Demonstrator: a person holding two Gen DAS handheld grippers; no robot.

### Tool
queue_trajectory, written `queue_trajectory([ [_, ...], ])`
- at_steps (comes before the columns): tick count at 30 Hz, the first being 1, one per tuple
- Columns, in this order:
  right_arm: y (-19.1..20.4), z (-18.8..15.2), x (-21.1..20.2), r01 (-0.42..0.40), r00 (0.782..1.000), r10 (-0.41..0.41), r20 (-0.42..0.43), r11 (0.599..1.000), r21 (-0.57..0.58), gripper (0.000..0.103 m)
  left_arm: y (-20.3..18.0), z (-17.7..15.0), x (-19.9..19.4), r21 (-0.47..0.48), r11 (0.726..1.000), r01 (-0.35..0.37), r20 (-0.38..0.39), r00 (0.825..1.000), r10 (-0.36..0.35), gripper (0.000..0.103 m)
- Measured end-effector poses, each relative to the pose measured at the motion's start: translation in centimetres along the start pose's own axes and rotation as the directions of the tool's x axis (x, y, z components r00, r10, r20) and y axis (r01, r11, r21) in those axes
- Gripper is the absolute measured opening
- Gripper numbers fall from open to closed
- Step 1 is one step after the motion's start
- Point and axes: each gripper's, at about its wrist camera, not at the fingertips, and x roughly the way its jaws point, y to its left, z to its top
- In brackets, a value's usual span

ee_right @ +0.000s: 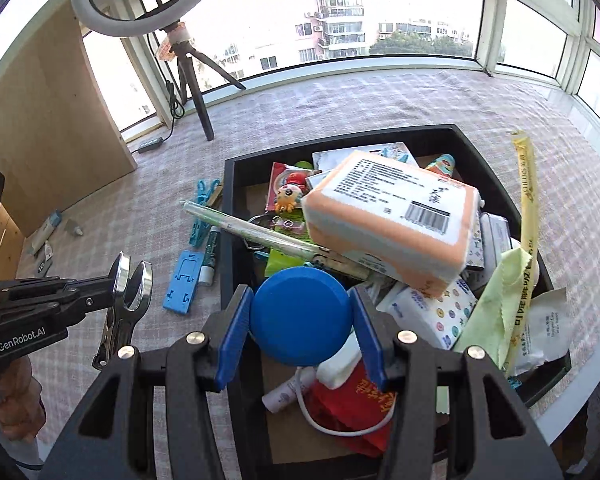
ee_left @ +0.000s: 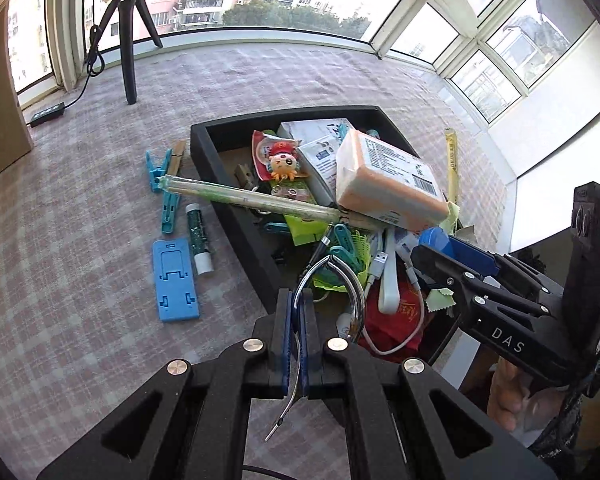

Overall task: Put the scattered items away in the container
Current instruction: 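Carry the lid and clip into the black tray and open both tools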

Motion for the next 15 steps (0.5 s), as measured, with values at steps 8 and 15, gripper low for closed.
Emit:
queue_trajectory([
  [8,-7.3,-1.4,-1.8,0.097,0.995,-0.099,0.006,0.983,0.153,0.049,-6.8,0.5,3.1,0.106,0.994,0.015,-0.037,0.999,-0.011,0.003],
  [15,-8.0,-1.2,-1.8,0.17,0.985,-0.172,0.008,0.978,0.119,0.061,-8.2,1.1,4.0,0.14,0.99,-0.019,-0.03,0.999,0.024,0.037],
])
